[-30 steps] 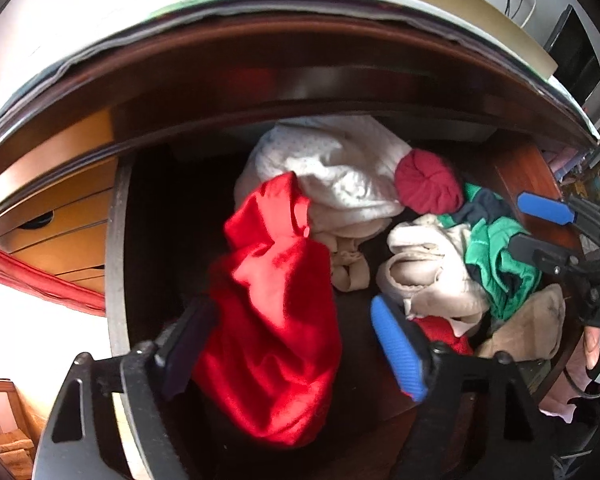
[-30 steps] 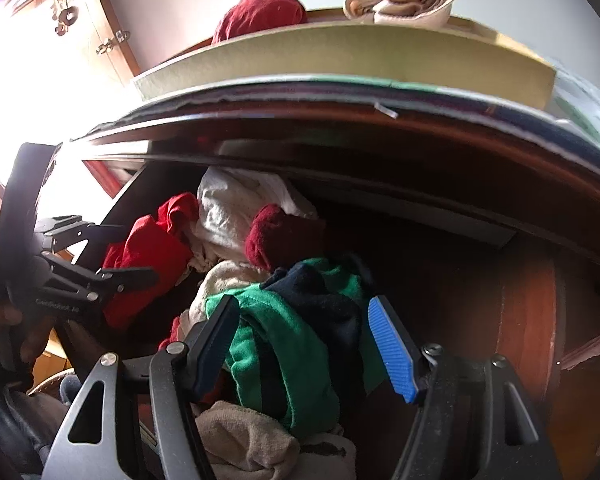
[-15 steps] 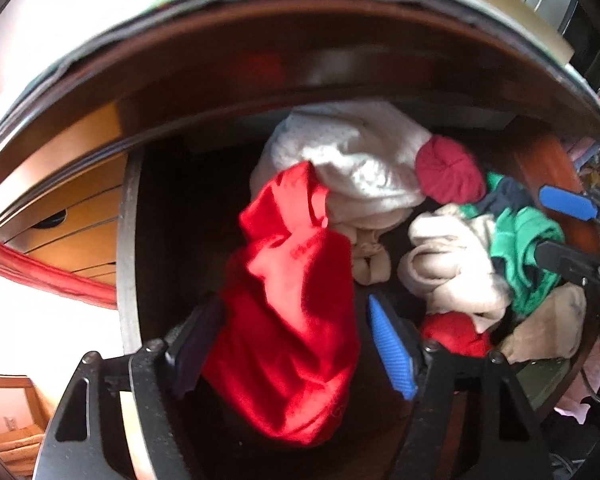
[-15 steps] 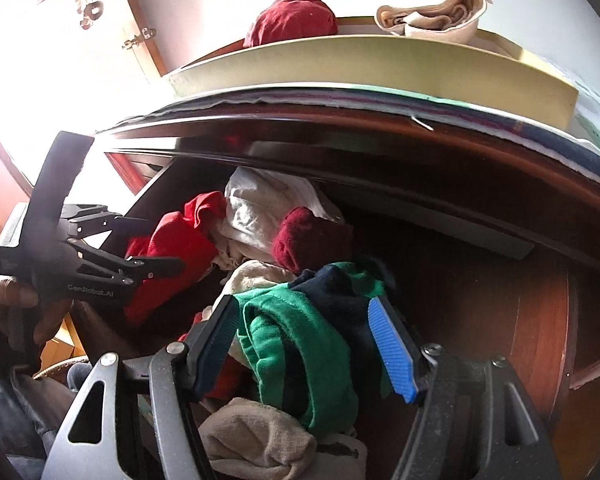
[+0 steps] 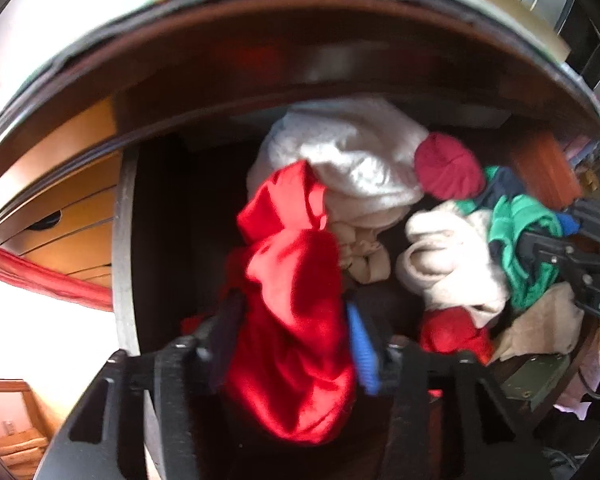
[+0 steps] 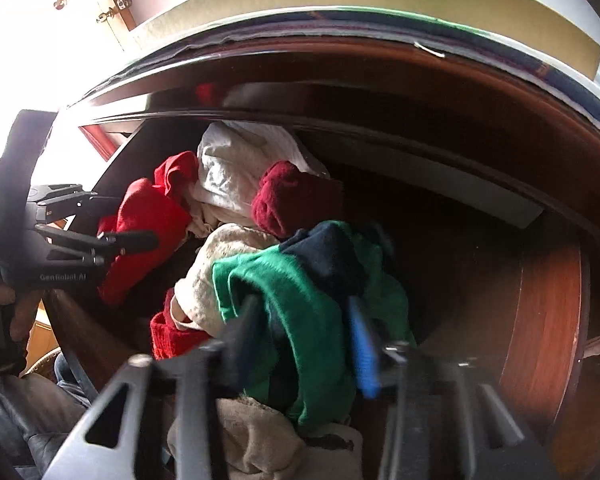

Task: Take underwear out of drawer
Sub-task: 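Close the left gripper on a red cloth while the right gripper grasps green-black underwear, then lift the red cloth with the left gripper while the right gripper lifts the green underwear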

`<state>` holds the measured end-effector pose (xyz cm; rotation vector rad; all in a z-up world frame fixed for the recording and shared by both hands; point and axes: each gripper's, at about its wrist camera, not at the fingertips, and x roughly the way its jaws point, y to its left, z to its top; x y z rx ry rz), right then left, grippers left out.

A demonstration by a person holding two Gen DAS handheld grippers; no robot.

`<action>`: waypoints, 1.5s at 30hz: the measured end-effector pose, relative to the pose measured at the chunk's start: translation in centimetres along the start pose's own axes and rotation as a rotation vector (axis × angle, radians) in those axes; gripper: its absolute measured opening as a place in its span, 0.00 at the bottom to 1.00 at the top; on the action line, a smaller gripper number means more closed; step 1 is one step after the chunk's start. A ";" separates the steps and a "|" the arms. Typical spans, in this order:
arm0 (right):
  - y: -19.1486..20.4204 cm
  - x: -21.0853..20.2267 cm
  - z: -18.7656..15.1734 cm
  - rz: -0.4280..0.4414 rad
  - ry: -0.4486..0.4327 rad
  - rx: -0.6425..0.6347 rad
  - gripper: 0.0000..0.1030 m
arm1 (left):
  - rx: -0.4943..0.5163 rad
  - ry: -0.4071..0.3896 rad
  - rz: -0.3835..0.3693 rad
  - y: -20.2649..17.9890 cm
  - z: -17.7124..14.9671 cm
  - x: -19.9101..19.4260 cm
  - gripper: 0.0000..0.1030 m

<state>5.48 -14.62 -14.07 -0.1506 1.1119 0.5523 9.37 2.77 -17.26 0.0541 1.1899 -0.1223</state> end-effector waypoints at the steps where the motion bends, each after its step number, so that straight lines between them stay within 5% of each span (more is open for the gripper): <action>1: -0.1 -0.1 -0.1 0.003 -0.006 0.001 0.28 | -0.006 0.000 -0.021 0.2 -0.2 0.1 0.33; 8: -1.4 -2.2 -1.1 0.078 -0.120 0.048 0.21 | -0.033 -0.088 -0.088 1.3 -1.7 -1.0 0.24; 25: -3.1 -6.3 -2.6 0.167 -0.300 0.085 0.21 | -0.048 -0.253 -0.098 1.1 -4.2 -5.0 0.24; 45: -2.7 -8.9 -3.7 0.099 -0.446 0.009 0.21 | -0.060 -0.357 -0.046 2.0 -4.5 -7.0 0.23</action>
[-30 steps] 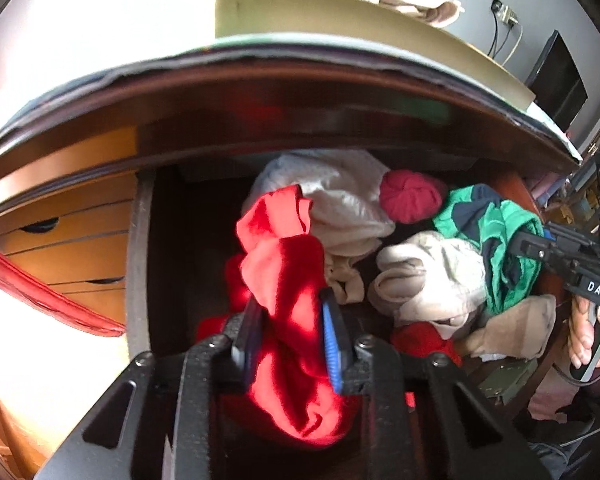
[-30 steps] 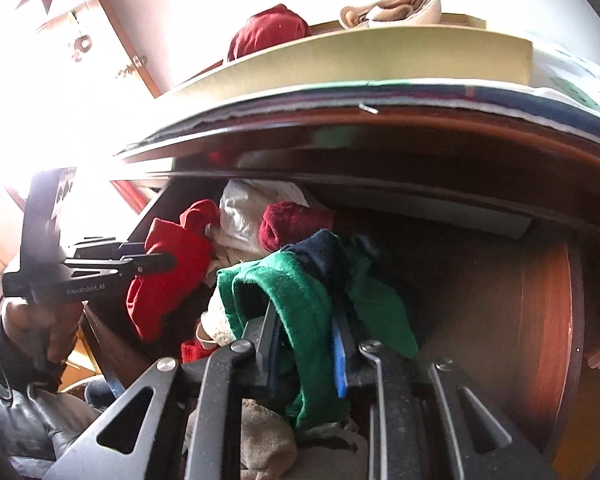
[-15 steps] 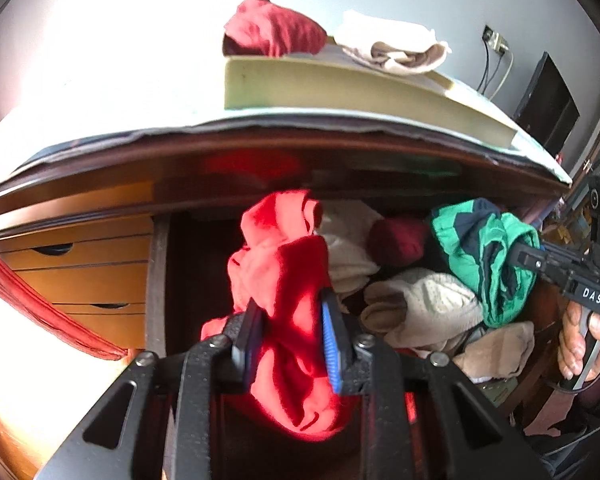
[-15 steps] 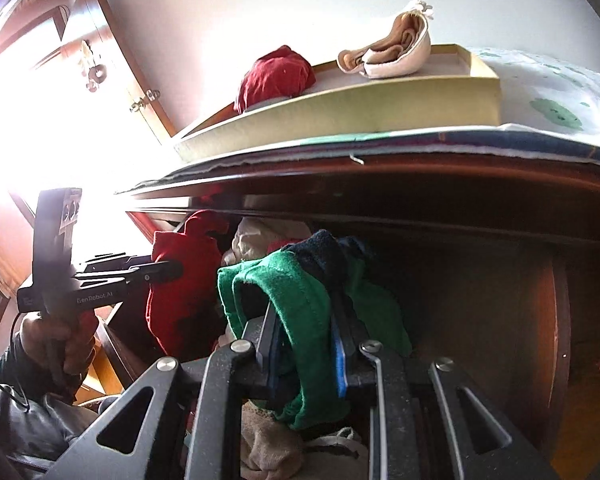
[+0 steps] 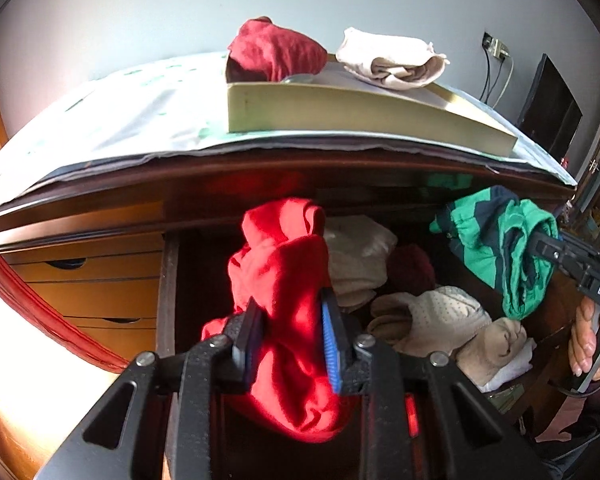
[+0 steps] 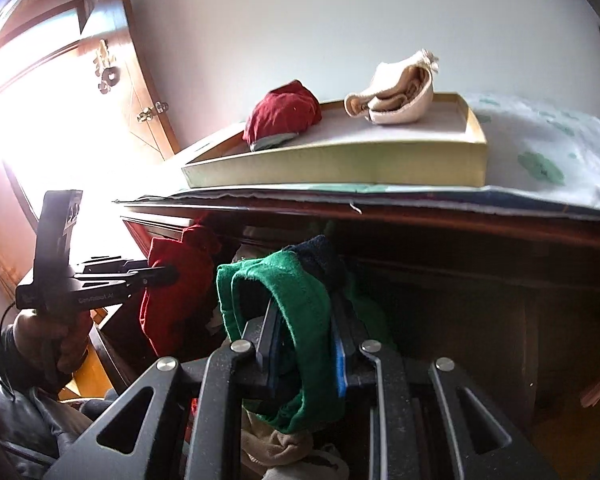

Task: Take underwear out of drawer
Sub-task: 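Lift the red cloth with the left gripper while the right gripper lifts the green underwear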

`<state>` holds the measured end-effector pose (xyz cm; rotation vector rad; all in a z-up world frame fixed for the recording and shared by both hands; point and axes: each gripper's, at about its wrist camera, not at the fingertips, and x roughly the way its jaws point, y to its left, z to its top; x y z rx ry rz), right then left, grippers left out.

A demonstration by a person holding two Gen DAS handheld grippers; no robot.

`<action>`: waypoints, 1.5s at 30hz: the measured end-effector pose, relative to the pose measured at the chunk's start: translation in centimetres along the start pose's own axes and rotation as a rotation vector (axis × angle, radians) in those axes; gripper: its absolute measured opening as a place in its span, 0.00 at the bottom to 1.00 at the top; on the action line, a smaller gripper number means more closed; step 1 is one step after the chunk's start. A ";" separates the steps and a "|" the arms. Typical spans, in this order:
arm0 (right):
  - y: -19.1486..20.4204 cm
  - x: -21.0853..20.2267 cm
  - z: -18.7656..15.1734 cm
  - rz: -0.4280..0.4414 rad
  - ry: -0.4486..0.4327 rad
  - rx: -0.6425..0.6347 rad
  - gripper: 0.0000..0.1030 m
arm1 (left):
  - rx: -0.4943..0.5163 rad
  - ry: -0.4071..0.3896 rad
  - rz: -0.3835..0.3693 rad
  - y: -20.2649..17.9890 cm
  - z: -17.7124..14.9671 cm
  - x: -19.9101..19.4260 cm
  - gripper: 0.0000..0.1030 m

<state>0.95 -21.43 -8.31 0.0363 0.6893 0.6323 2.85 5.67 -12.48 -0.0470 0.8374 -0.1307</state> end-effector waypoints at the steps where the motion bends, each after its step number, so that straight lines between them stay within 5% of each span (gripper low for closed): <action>1: 0.2 -0.2 0.0 -0.007 -0.010 -0.017 0.21 | 0.002 -0.006 0.002 0.0 0.0 -0.1 0.23; 45: 0.3 -2.1 -0.1 0.101 -0.171 -0.062 0.22 | 0.037 -0.192 -0.020 -1.0 0.2 -3.9 0.21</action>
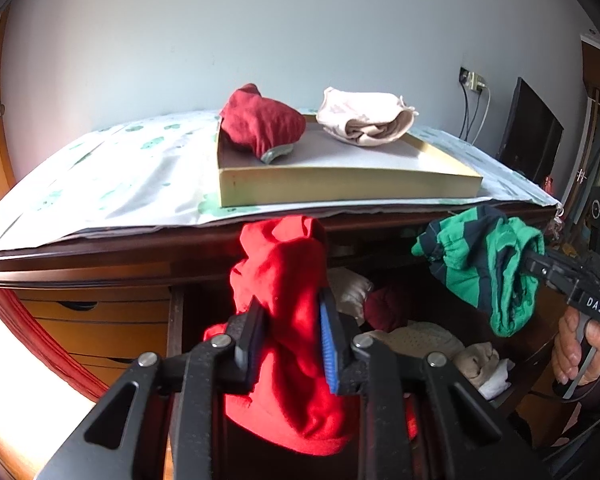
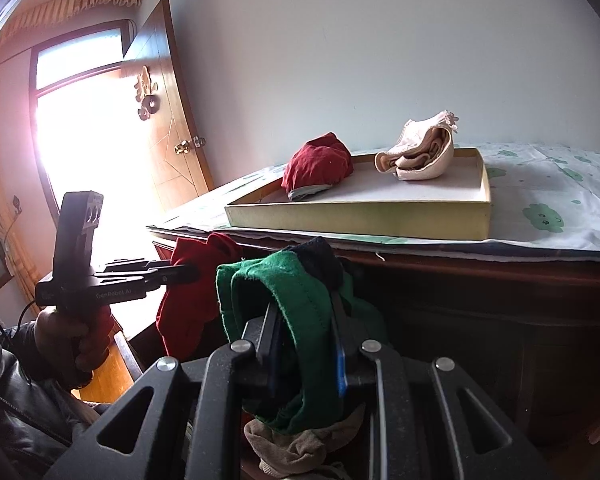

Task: Take underwear out of drawer
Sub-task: 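Lift the red cloth with the left gripper while the right gripper lifts the green underwear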

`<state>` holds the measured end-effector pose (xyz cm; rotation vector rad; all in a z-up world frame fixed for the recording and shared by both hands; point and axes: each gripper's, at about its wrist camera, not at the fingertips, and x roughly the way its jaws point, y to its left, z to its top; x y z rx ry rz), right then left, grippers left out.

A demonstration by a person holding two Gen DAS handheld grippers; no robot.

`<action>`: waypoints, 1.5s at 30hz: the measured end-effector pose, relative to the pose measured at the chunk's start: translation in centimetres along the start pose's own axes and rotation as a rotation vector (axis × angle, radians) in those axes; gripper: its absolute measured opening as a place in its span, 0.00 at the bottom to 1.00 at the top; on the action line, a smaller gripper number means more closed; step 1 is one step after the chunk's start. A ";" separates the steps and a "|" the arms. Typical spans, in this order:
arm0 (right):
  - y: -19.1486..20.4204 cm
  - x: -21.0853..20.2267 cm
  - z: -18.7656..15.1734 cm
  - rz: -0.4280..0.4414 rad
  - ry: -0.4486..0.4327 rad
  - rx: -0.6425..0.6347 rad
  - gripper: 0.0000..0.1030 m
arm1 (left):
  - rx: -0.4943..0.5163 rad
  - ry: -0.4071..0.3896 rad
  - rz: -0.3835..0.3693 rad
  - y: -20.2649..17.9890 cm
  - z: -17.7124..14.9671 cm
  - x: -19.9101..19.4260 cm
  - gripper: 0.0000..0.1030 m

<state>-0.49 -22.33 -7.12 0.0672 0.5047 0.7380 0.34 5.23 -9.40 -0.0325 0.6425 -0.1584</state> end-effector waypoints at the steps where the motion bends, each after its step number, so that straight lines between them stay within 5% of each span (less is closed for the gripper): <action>1: 0.0 0.0 0.0 0.000 -0.002 0.000 0.22 | 0.000 -0.001 -0.001 0.0 0.0 -0.1 0.21; 30: -0.1 -1.6 -0.1 0.031 -0.091 0.004 0.22 | -0.006 -0.110 0.027 0.6 1.8 -3.5 0.21; 45: 1.2 -3.4 2.5 0.034 -0.156 -0.027 0.22 | 0.008 -0.157 0.020 1.0 4.6 -5.1 0.21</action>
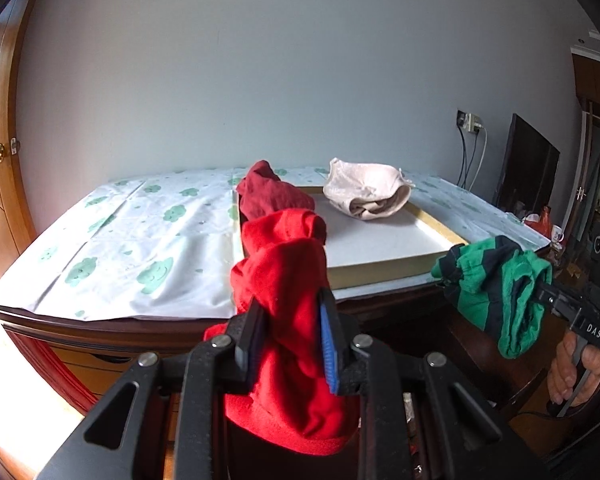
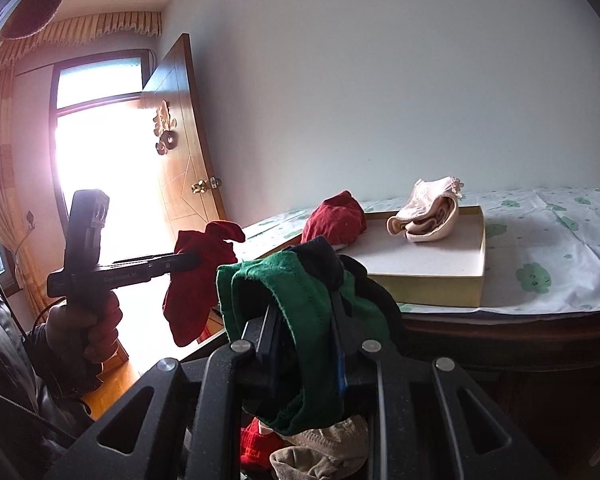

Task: Take underwear out of drawer
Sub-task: 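Lift the red cloth with the left gripper while the right gripper lifts the green underwear, then carry the red cloth and green underwear over the cardboard tray with both grippers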

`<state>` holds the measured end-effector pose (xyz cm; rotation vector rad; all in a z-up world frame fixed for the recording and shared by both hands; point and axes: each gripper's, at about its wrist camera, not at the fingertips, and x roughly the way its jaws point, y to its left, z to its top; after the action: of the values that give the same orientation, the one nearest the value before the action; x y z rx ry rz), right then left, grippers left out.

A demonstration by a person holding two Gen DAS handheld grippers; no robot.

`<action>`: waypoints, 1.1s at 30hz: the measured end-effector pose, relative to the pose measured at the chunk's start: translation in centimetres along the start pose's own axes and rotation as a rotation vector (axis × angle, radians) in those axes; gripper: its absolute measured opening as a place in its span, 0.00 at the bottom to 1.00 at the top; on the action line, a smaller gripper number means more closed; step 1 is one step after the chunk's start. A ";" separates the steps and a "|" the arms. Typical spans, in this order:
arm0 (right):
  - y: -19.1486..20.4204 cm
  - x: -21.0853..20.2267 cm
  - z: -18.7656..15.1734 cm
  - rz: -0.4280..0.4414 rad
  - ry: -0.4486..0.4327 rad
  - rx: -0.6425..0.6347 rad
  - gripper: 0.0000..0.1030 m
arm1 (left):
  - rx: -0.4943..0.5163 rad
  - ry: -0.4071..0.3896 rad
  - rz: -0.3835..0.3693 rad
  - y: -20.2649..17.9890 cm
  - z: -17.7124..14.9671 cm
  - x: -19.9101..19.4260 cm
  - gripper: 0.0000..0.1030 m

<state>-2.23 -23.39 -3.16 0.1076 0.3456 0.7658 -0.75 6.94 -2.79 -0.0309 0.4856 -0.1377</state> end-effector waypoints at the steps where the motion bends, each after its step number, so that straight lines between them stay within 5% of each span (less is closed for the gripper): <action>1: 0.0 0.0 0.0 -0.001 -0.002 0.001 0.22 | -0.002 -0.001 -0.003 0.0 0.2 0.0 0.21; 33: -0.9 -1.8 2.9 -0.059 -0.087 0.009 0.22 | 0.061 -0.072 -0.015 -0.6 6.3 1.0 0.21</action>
<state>-1.87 -25.23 -0.19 0.1381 0.2682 0.6986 3.05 6.19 2.35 0.0204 0.4095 -0.1652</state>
